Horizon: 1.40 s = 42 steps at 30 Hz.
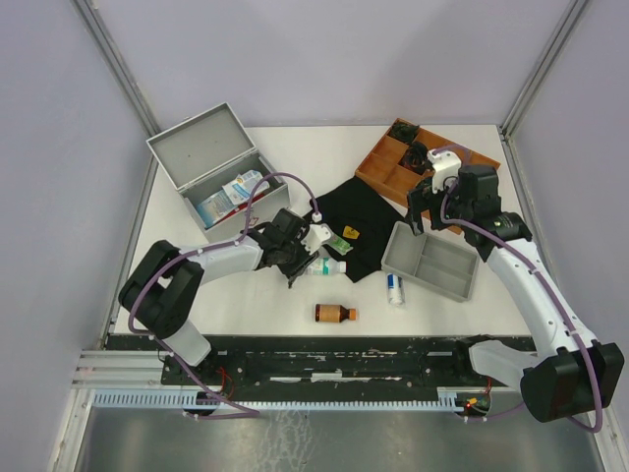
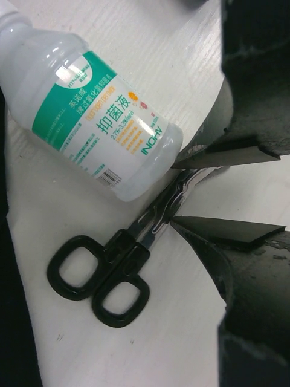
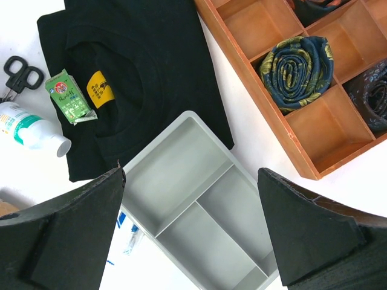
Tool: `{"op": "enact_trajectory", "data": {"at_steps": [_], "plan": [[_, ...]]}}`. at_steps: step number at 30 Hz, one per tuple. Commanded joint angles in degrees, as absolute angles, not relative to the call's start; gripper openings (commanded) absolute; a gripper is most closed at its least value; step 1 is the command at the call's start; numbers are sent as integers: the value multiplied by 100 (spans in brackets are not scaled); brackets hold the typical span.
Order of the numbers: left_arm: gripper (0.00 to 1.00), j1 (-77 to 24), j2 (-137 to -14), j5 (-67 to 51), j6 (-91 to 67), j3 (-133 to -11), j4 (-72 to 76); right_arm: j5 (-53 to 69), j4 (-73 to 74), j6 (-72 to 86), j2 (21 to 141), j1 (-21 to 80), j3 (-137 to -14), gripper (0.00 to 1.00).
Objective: Organize the medicine kit
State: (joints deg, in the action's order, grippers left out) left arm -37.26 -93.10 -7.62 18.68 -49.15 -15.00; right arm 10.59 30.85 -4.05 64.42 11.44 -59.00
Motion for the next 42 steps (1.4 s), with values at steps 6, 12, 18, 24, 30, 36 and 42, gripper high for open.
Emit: {"op": "enact_trajectory", "data": {"at_steps": [6, 12, 18, 24, 30, 36, 42], "plan": [[31, -3538, -9255, -192, 2328, -4521, -2067, 1420, 2909, -474, 6417, 1116, -5879, 100], [27, -2875, -9182, -271, 2574, -4319, -2320, 2194, 2934, -392, 6725, 1153, -6015, 99], [21, -2543, -8748, -241, 2954, -3842, -2296, 2979, 2241, 237, 7496, 1820, -6152, 90], [12, -2496, -8110, -539, 3641, -3338, -2015, 3434, 1313, 906, 8862, 3030, -6758, 83], [4, -2490, -7655, -686, 4129, -2918, -1591, 4119, 74, 2305, 10282, 3252, -7189, 70], [3, -2497, -7306, -687, 4262, -2623, -1226, 4353, -163, 2500, 11030, 3556, -7451, 66], [3, -2496, -6852, -655, 4322, -2372, -967, 4554, -238, 2564, 11710, 3748, -7756, 64]]}}
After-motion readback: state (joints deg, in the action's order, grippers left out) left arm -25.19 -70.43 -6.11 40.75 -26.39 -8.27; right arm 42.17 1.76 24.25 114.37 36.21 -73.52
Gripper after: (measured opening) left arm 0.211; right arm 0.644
